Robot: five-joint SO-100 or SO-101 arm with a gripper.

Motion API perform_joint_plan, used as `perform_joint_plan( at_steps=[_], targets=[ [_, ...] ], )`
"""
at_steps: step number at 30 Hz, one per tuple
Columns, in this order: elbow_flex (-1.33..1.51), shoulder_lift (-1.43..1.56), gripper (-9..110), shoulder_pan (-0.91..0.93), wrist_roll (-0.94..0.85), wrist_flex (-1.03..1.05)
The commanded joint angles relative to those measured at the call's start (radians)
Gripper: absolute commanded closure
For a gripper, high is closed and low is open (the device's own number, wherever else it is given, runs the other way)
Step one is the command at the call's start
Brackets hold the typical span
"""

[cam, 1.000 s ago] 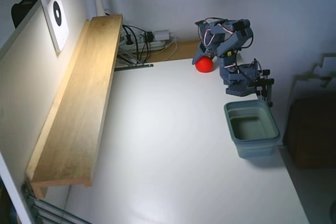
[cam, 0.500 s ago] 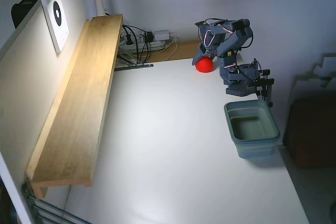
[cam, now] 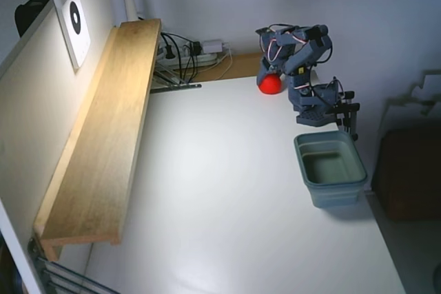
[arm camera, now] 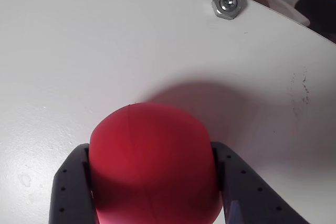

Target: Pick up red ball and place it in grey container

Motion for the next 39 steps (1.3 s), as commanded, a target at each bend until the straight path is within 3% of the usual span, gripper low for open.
perform_joint_plan(
  at_steps=[1, 16, 39],
  targets=[
    [0.008, 0.006, 78, 0.011, 0.002, 0.001],
    [0.0, 0.011, 78, 0.011, 0.002, 0.014],
    [-0.802, -0.062, 78, 0.011, 0.002, 0.742]
  ],
)
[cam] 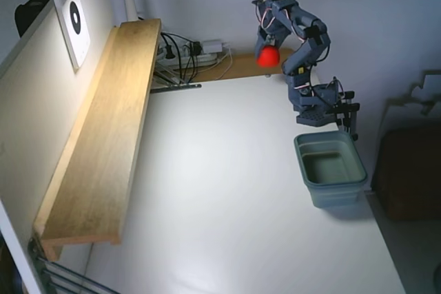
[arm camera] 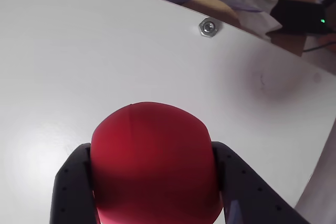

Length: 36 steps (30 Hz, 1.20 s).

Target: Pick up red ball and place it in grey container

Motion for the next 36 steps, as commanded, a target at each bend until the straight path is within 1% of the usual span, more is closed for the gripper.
perform_joint_plan(
  at_steps=[1, 6, 9, 24, 27, 36],
  targets=[
    [-0.164, -0.027, 78, 0.008, 0.002, 0.086],
    [-0.375, -0.108, 78, 0.008, 0.002, 0.216],
    [-0.453, -0.14, 78, 0.008, 0.002, 0.262],
    [-0.456, -0.142, 78, 0.006, 0.002, 0.263],
    [-0.456, -0.142, 78, -0.05, 0.002, 0.263],
    [-0.456, -0.142, 78, -0.318, 0.002, 0.263]
  ],
)
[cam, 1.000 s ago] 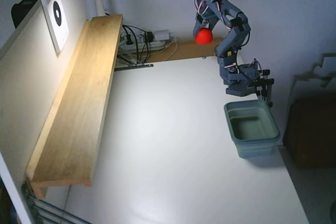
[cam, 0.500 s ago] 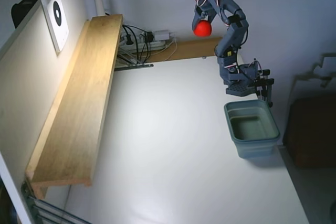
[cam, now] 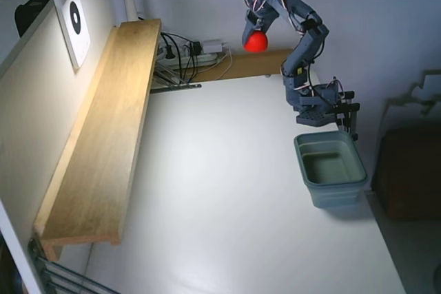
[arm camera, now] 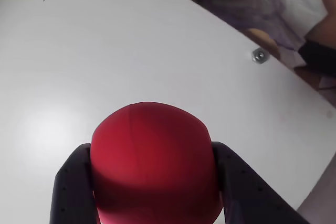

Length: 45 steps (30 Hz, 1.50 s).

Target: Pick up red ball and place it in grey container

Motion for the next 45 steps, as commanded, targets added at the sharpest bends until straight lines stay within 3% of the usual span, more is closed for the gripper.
perform_joint_plan(
  at_steps=[1, 45],
  targets=[
    [-0.033, 0.009, 78, -0.089, 0.003, 0.013],
    [-0.033, 0.009, 78, -1.387, 0.003, 0.013]
  ],
)
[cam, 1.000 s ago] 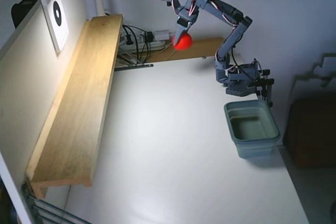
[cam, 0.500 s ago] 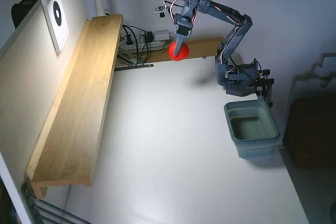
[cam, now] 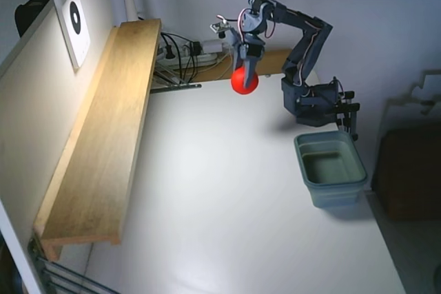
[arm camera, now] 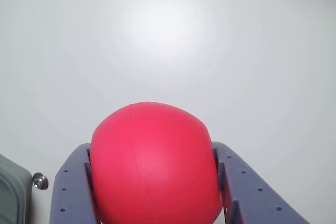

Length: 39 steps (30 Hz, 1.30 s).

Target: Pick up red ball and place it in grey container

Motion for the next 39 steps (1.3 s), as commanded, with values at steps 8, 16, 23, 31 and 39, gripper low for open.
perform_joint_plan(
  at_steps=[8, 16, 23, 31, 39],
  targets=[
    [-0.033, 0.009, 78, -0.291, 0.003, 0.013],
    [-0.033, 0.009, 78, -0.522, 0.003, 0.013],
    [-0.033, 0.009, 78, -0.731, 0.003, 0.013],
    [-0.033, 0.009, 78, -0.973, 0.003, 0.013],
    [-0.033, 0.009, 78, -1.077, 0.003, 0.013]
  ],
)
